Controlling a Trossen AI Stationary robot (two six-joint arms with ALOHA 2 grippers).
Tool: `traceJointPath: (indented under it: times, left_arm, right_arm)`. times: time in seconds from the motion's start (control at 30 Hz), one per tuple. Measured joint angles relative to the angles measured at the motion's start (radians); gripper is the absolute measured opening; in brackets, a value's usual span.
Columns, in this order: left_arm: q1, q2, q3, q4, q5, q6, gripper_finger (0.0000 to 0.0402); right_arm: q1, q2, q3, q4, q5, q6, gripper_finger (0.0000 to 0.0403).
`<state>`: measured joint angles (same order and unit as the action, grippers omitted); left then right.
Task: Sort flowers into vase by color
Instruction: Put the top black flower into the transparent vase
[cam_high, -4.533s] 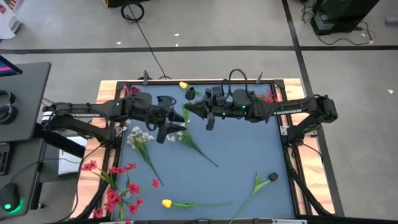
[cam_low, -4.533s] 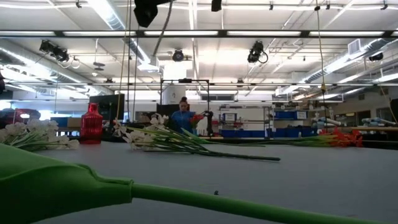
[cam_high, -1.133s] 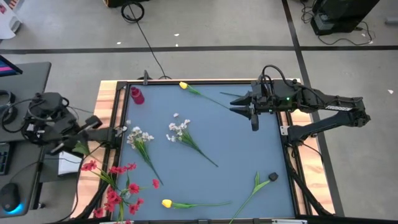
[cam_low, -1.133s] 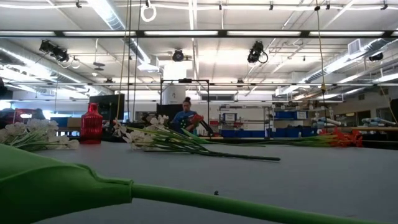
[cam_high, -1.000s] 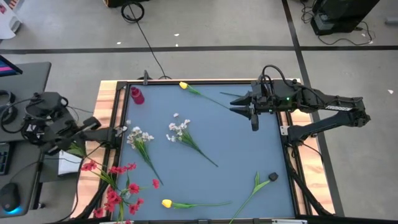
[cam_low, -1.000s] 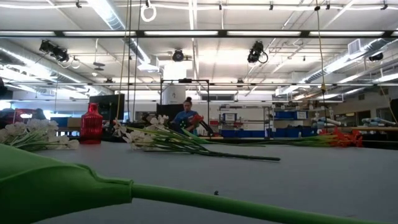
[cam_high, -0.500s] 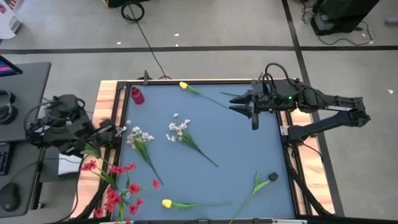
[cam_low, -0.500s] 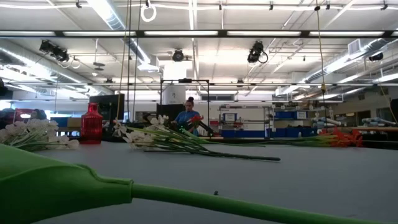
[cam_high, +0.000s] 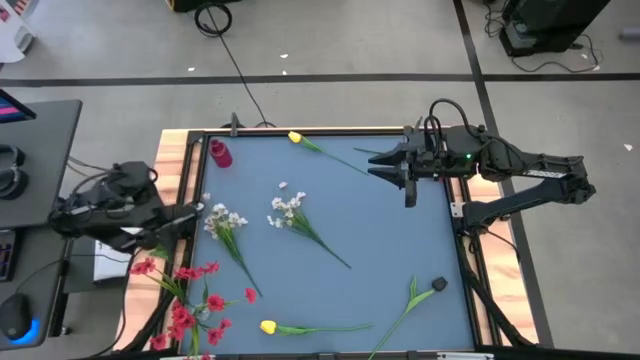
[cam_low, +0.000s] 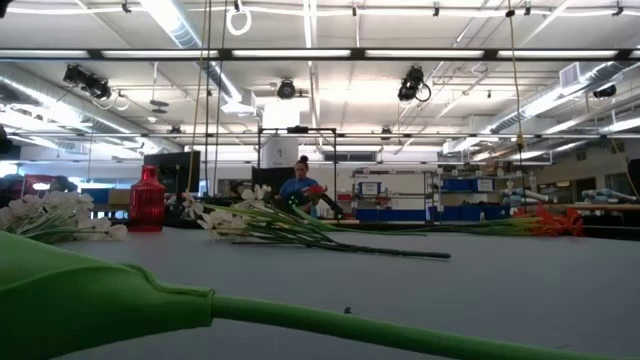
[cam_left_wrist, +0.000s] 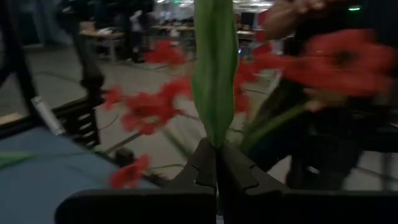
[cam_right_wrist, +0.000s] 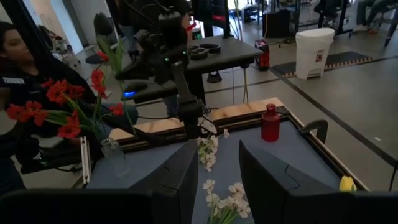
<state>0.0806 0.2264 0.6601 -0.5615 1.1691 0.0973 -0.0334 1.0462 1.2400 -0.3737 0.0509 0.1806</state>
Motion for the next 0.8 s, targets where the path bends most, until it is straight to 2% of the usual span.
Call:
traceJointPath:
  times: [0.13,0.27,0.57,0.8]
  left_arm:
    - [-0.001,-0.073,0.000,-0.031,0.000,0.001,0.0000]
    - [-0.001,-0.079,0.000,-0.018,-0.057,0.000,0.0000]
    - [-0.001,0.039,0.000,0.212,-0.103,-0.055,0.0000]
    - [-0.001,0.137,0.000,0.279,-0.102,-0.026,0.0000]
  right_arm:
    - [0.000,0.000,0.000,0.000,0.000,0.000,0.0126]
    - [0.000,0.000,0.000,0.000,0.000,0.000,0.0126]
    - [0.000,0.000,0.000,0.001,0.000,0.000,0.0126]
    - [0.000,0.000,0.000,0.002,0.000,0.000,0.0126]
